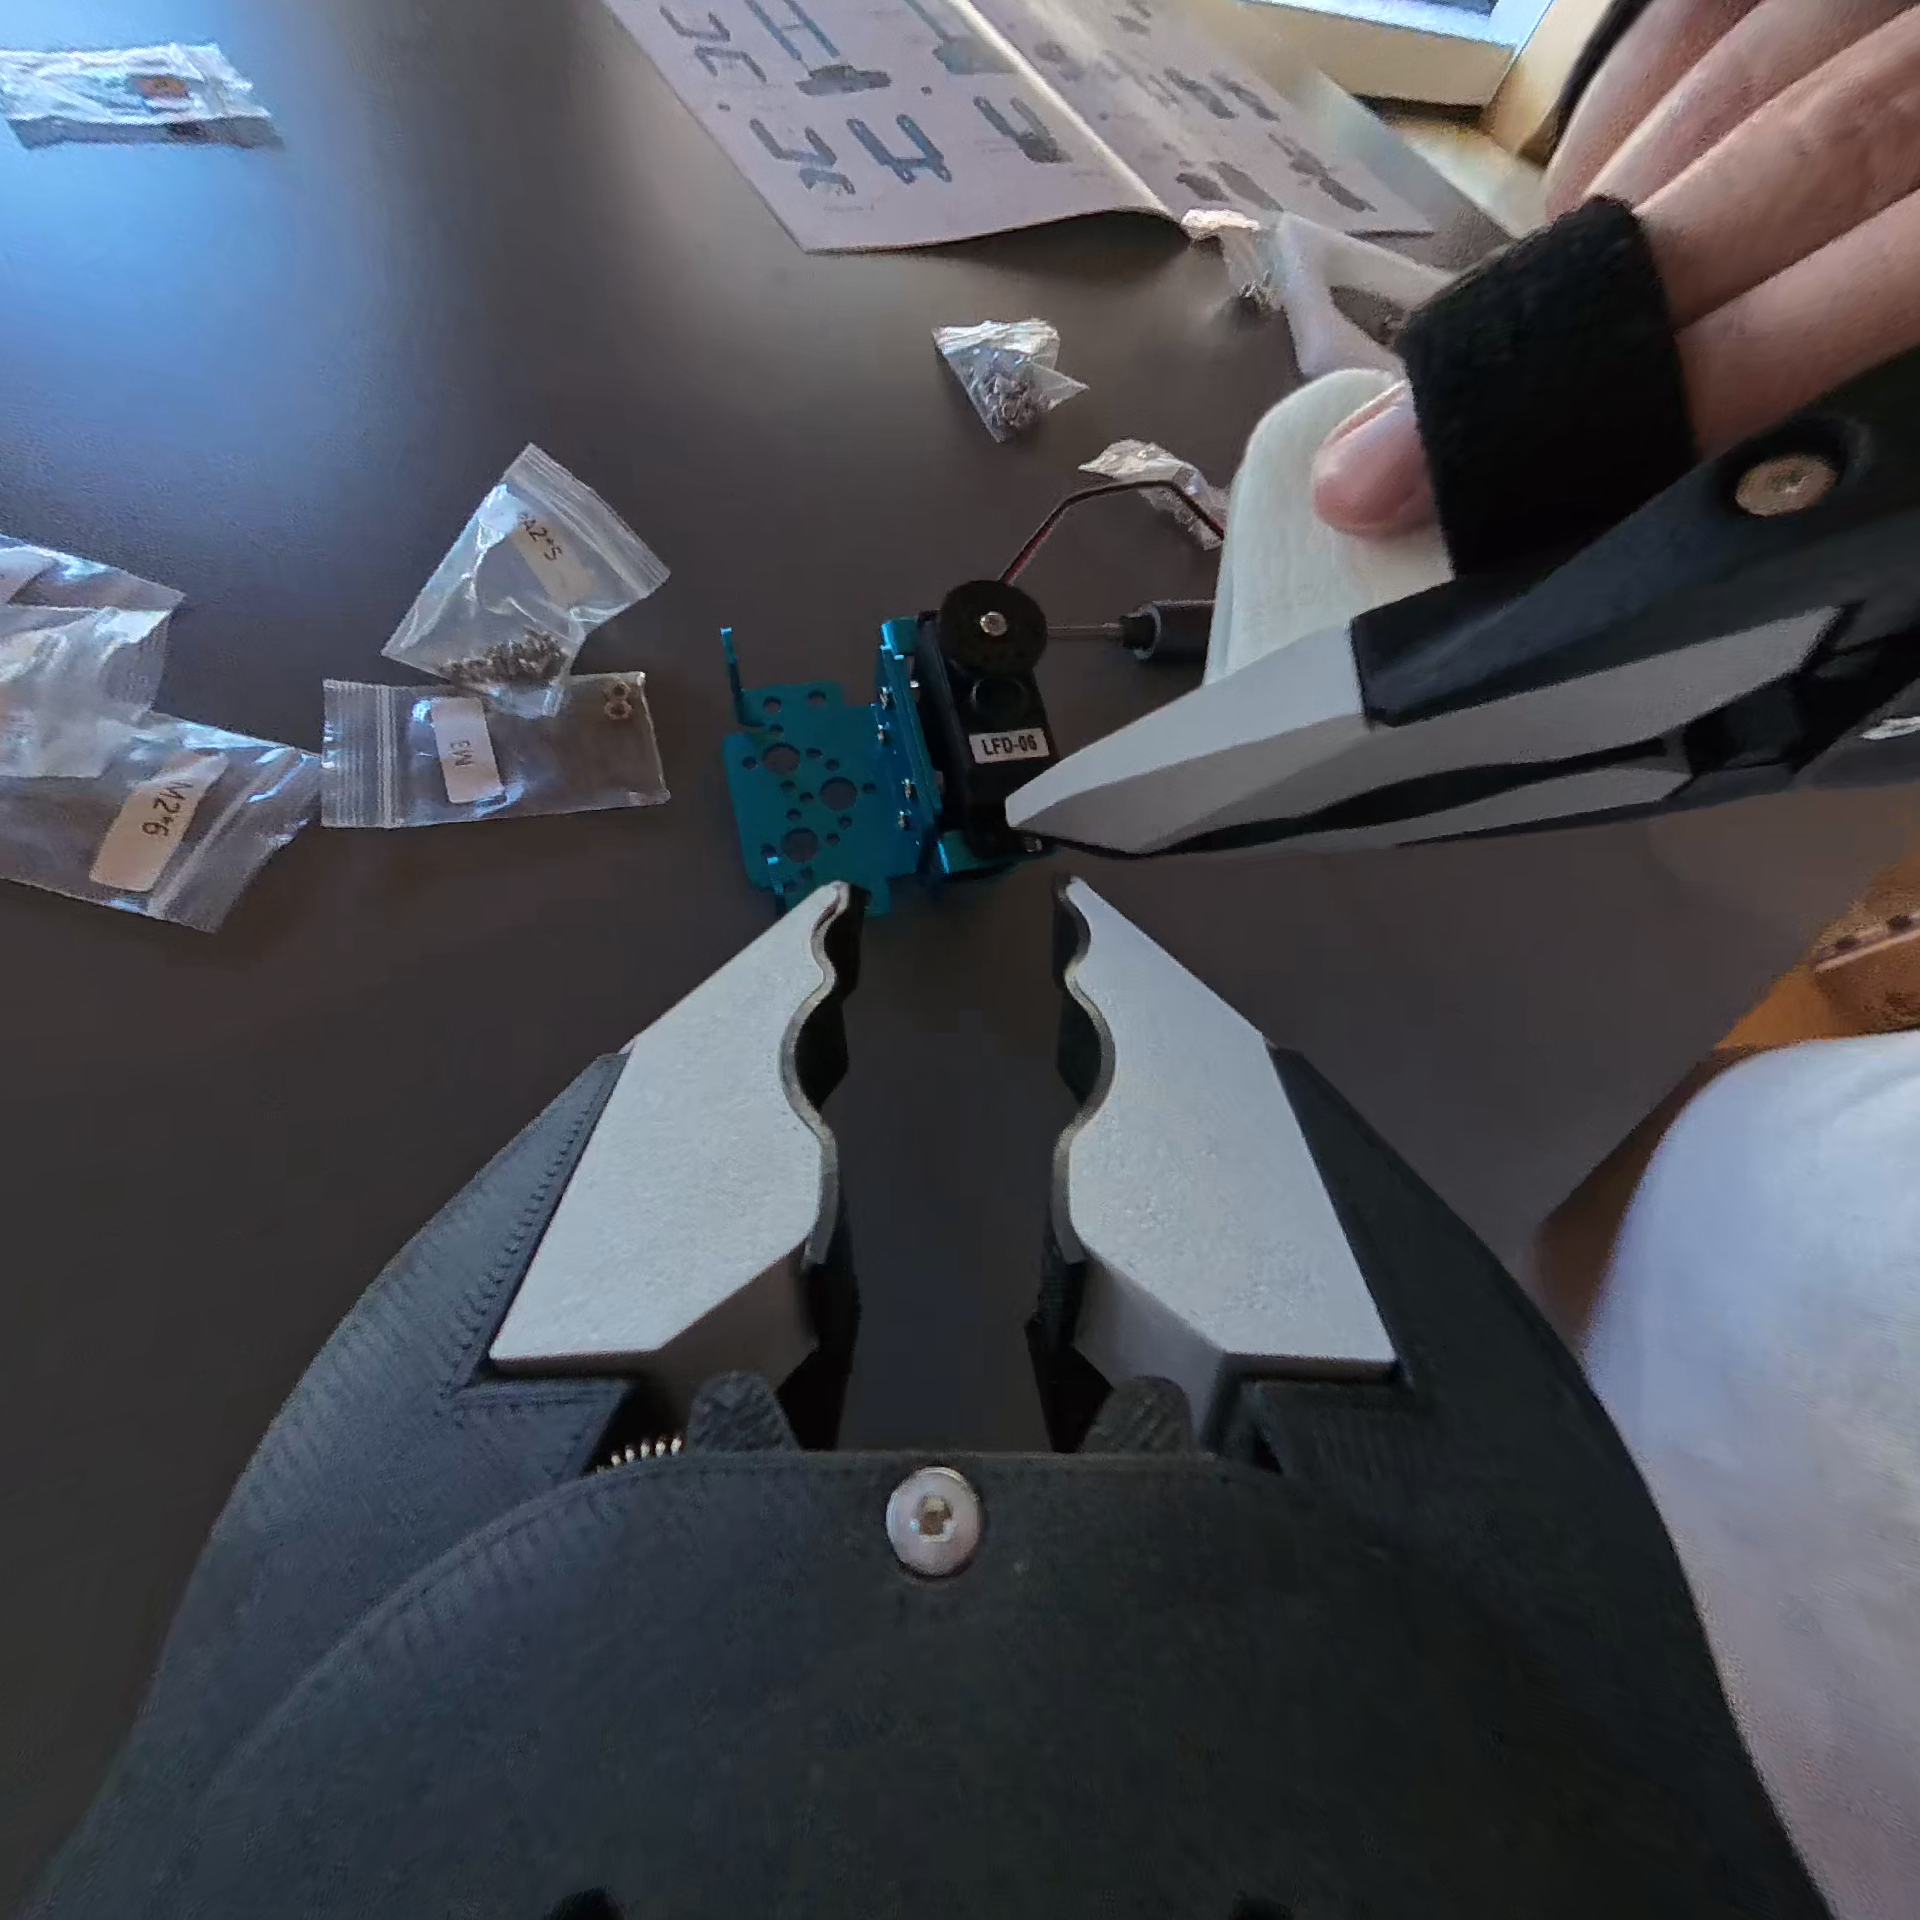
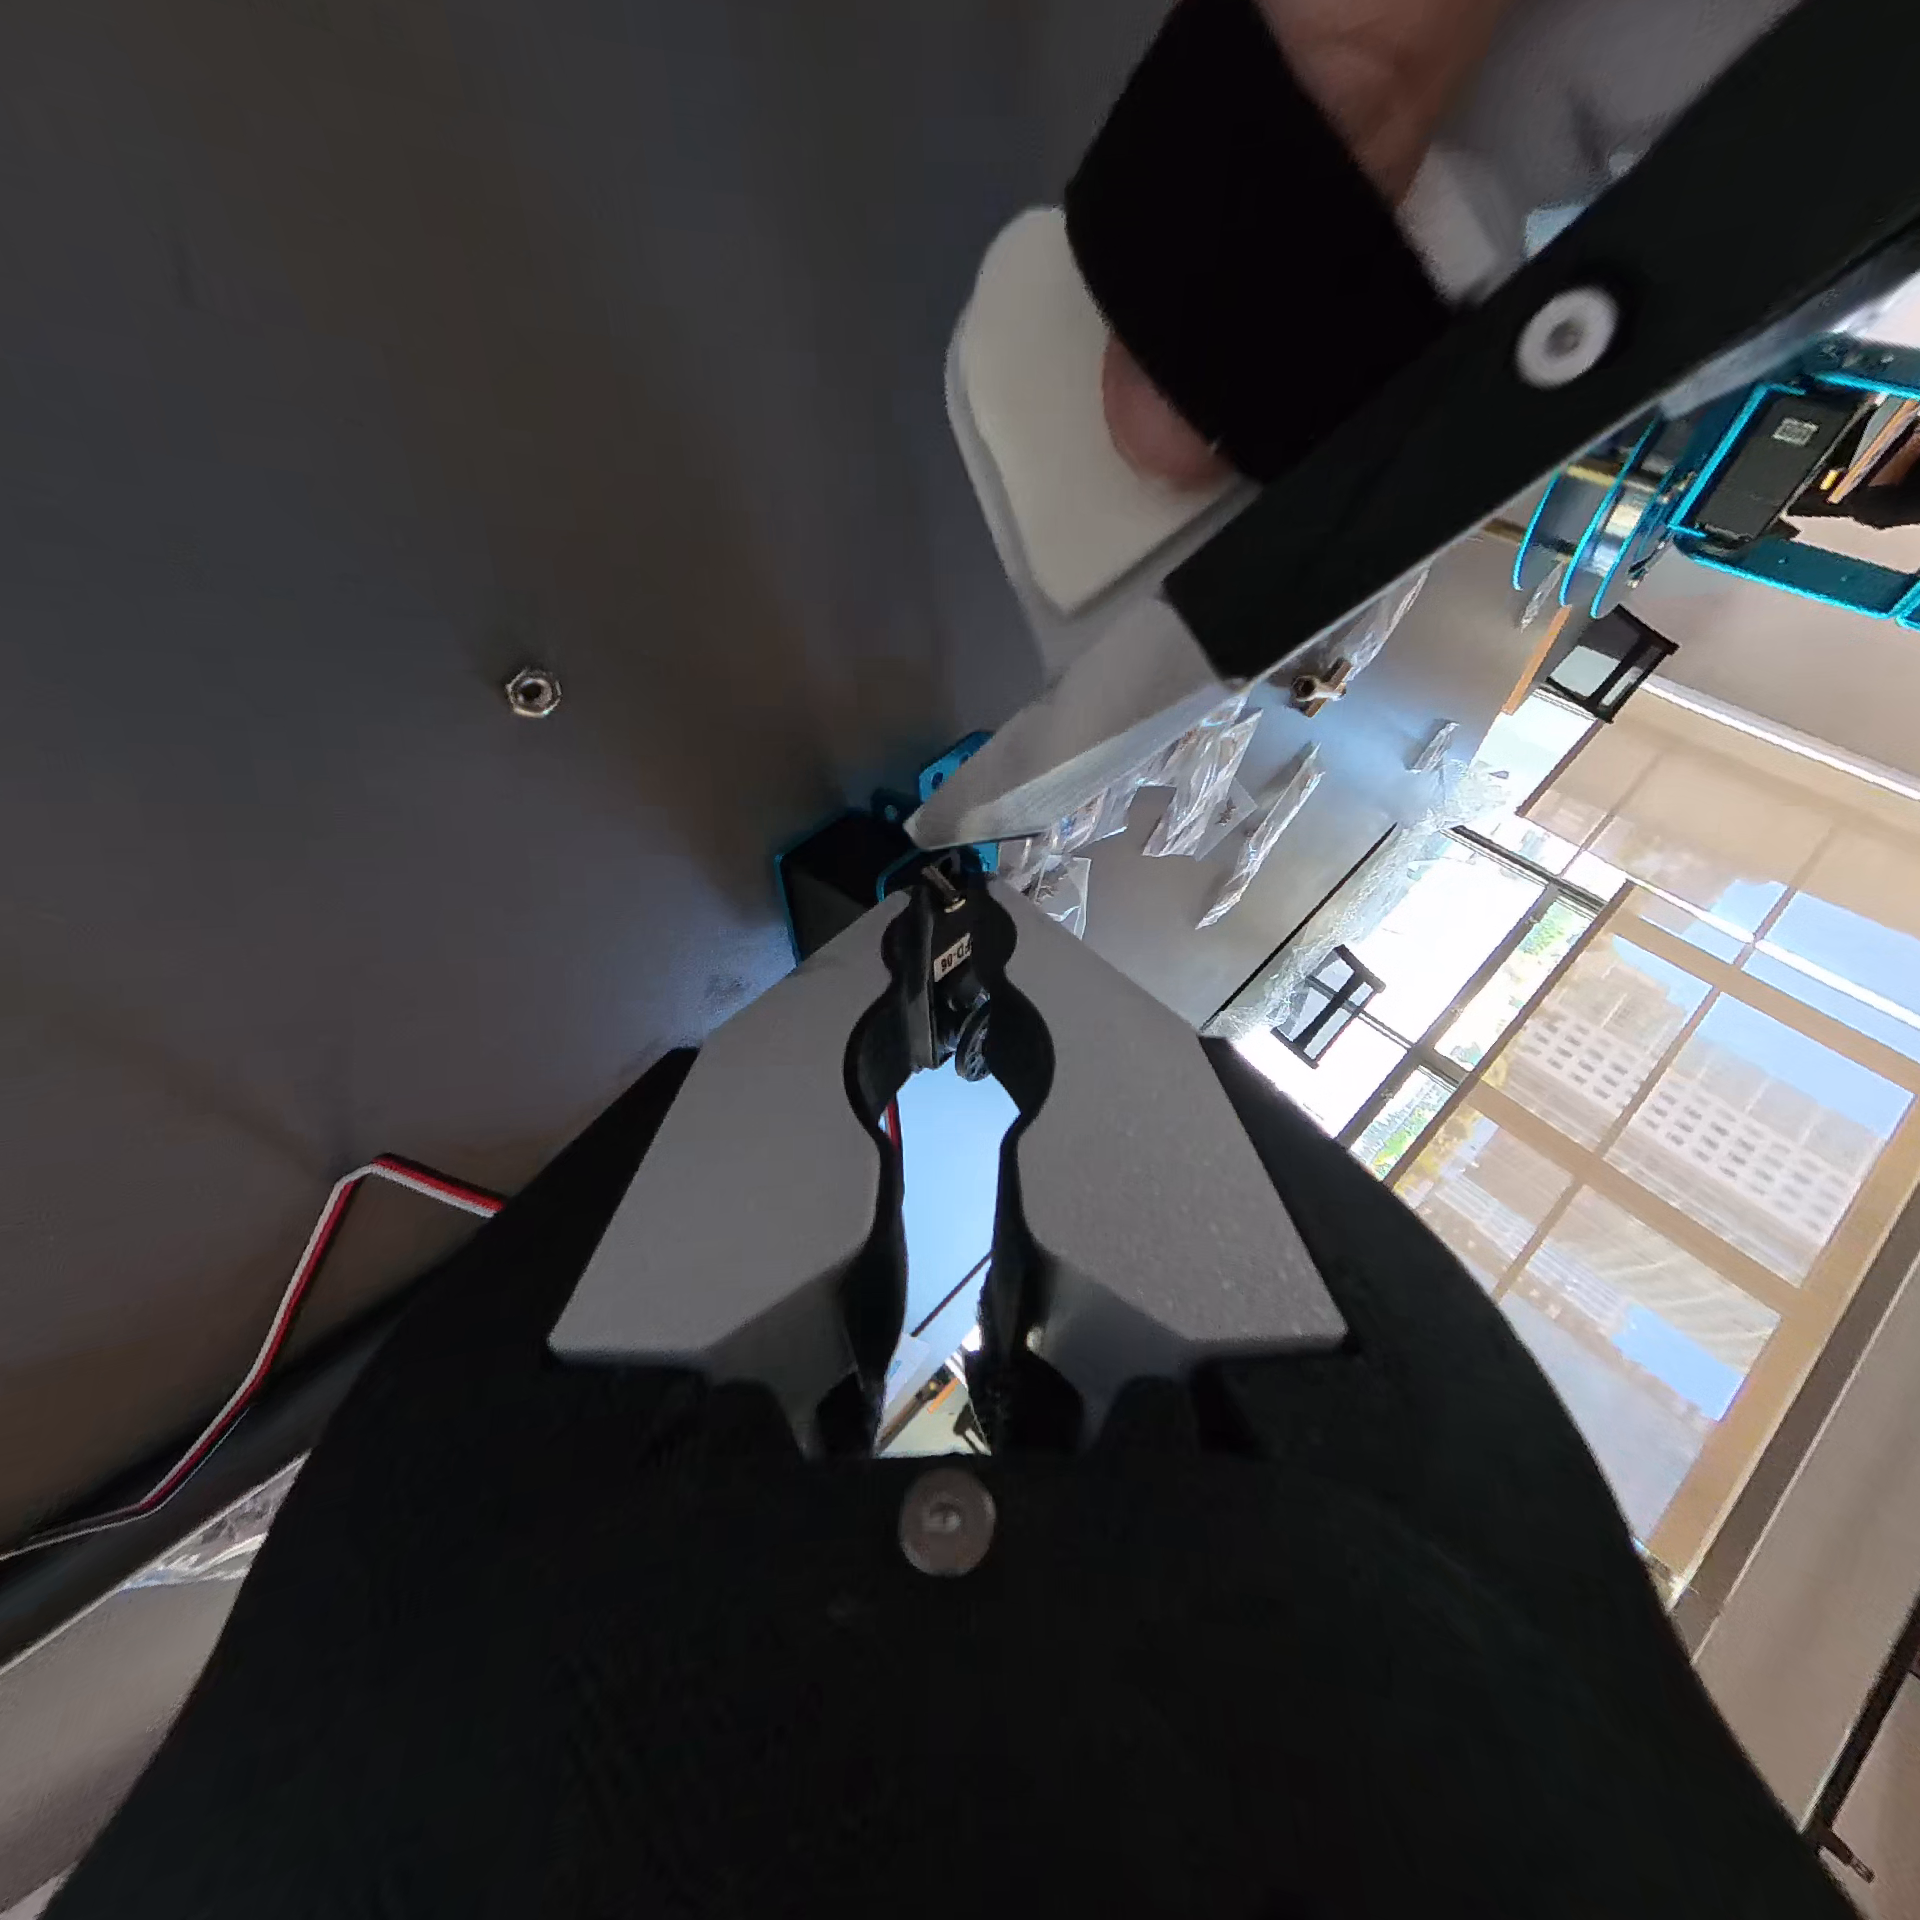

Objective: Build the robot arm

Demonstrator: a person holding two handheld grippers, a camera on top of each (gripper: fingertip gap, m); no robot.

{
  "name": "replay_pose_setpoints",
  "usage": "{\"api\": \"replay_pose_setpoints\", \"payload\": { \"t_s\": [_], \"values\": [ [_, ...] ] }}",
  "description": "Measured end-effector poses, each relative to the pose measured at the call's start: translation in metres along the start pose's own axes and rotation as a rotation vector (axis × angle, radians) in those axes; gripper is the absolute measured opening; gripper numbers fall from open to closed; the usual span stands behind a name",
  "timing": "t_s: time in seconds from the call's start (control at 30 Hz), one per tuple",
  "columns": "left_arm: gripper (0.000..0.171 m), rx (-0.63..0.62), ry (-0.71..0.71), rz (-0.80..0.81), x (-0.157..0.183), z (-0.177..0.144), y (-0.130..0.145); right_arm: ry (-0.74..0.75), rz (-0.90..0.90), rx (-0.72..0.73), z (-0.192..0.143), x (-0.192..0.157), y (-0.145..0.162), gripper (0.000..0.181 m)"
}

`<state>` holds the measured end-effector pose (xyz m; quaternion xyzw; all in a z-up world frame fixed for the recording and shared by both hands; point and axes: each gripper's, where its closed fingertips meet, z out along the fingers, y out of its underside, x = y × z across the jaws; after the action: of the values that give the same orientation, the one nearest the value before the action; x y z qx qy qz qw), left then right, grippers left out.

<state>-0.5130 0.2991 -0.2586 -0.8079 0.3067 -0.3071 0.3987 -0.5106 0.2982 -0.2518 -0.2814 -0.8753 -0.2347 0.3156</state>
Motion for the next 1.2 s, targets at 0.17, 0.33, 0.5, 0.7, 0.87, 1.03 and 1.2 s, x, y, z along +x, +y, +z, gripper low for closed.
{"api": "replay_pose_setpoints", "payload": {
  "t_s": [0.17,0.33,0.5,0.7,0.87,1.03,1.2],
  "values": [
    [0.037,-0.050,-0.008,0.027,-0.001,0.011,0.004,-0.013,-0.007,0.007,0.000,-0.002,0.000,0.006],
    [0.036,-0.037,0.002,0.016,-0.003,0.012,0.001,0.013,-0.027,0.017,-0.003,0.000,0.001,0.006],
    [0.036,-0.055,-0.003,0.027,-0.005,0.015,0.002,0.067,-0.054,0.006,-0.001,0.006,0.008,0.006],
    [0.034,-0.088,-0.027,0.082,-0.003,0.020,0.007,0.095,-0.090,0.032,-0.001,0.007,0.002,0.006],
    [0.029,-0.088,-0.036,0.090,-0.003,0.022,0.006,0.111,-0.145,0.013,0.000,0.009,0.003,0.006],
    [0.028,-0.087,-0.040,0.085,-0.004,0.022,0.006,0.120,-0.246,-0.018,0.001,0.008,0.003,0.006],
    [0.028,-0.086,-0.037,0.080,-0.004,0.022,0.006,0.128,-0.367,-0.044,0.003,0.006,0.001,0.006]
  ]
}}
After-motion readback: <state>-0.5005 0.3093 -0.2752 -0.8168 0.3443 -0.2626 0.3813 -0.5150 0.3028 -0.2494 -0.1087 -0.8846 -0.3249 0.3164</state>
